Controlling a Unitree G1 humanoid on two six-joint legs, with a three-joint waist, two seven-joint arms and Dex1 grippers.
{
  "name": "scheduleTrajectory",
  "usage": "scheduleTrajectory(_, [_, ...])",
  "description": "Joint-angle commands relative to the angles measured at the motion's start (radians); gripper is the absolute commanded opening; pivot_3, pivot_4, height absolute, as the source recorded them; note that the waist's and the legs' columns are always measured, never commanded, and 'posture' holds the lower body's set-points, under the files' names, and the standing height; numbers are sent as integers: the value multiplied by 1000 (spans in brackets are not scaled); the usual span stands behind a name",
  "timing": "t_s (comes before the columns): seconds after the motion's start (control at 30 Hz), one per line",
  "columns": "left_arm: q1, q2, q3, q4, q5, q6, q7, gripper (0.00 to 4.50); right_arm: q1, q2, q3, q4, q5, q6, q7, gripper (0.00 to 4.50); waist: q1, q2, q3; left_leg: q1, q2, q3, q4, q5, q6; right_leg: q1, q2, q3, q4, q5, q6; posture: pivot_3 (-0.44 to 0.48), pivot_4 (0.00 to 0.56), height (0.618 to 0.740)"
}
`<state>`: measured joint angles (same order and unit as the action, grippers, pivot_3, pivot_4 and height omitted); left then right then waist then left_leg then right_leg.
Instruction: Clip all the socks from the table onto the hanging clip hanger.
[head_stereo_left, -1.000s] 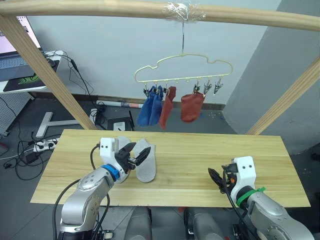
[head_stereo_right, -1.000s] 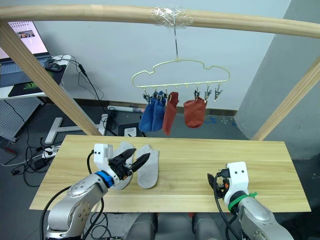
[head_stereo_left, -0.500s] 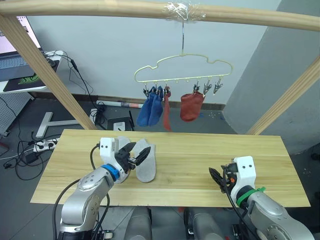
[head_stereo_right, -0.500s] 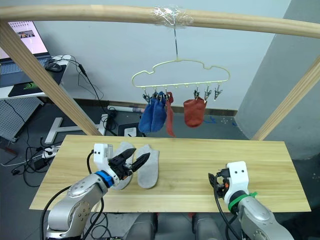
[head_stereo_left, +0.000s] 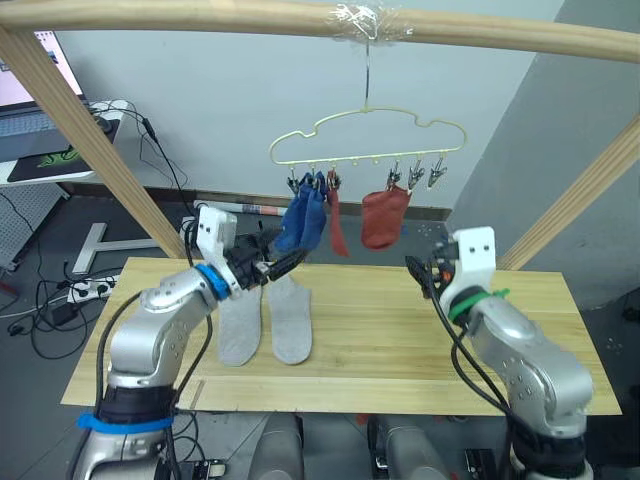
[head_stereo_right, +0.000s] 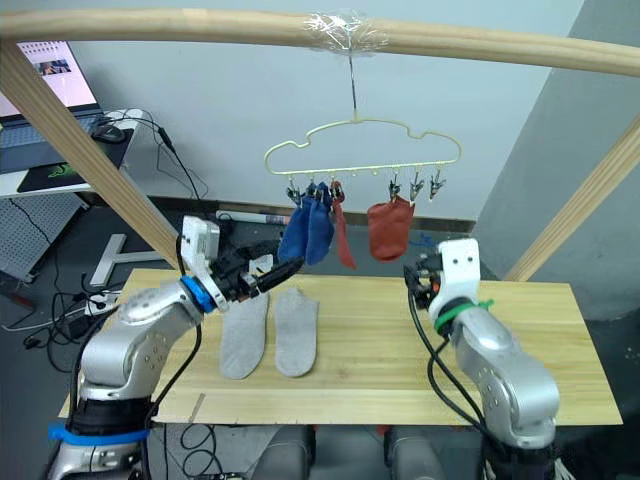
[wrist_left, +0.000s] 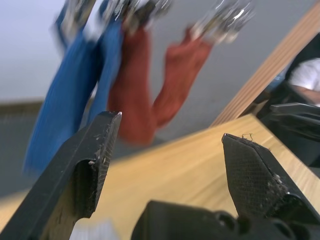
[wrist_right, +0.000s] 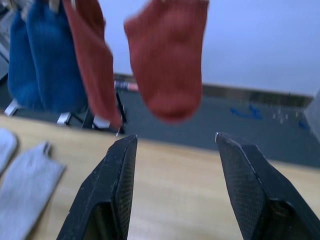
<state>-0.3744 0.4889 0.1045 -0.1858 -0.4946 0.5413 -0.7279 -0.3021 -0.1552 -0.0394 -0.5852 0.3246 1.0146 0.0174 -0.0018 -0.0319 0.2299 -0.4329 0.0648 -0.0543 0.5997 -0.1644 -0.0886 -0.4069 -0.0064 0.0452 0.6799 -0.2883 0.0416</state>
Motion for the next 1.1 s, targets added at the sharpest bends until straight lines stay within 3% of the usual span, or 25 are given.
scheduleTrajectory(0.03, [-63,15,-6,5,-38,8,-51,3703,-90,5,-11,55,-25,-25,-14,2579,0,0,0,0,0,0,0,0,0,0,0,0,0,0,0,98,199,740])
scheduleTrajectory(0.47, [-226,21,-19,27,-51,22,-92,3703,-342,-9,-21,360,-93,-198,13,2579,0,1,1,0,0,0,-2,0,0,-1,0,-1,0,2,-3,122,212,740])
scheduleTrajectory(1.1, [-197,21,-23,-8,-35,18,-51,3703,-511,-40,-39,677,-141,-382,53,2579,3,1,1,0,0,0,-4,0,0,-1,0,-1,0,2,-4,150,215,740])
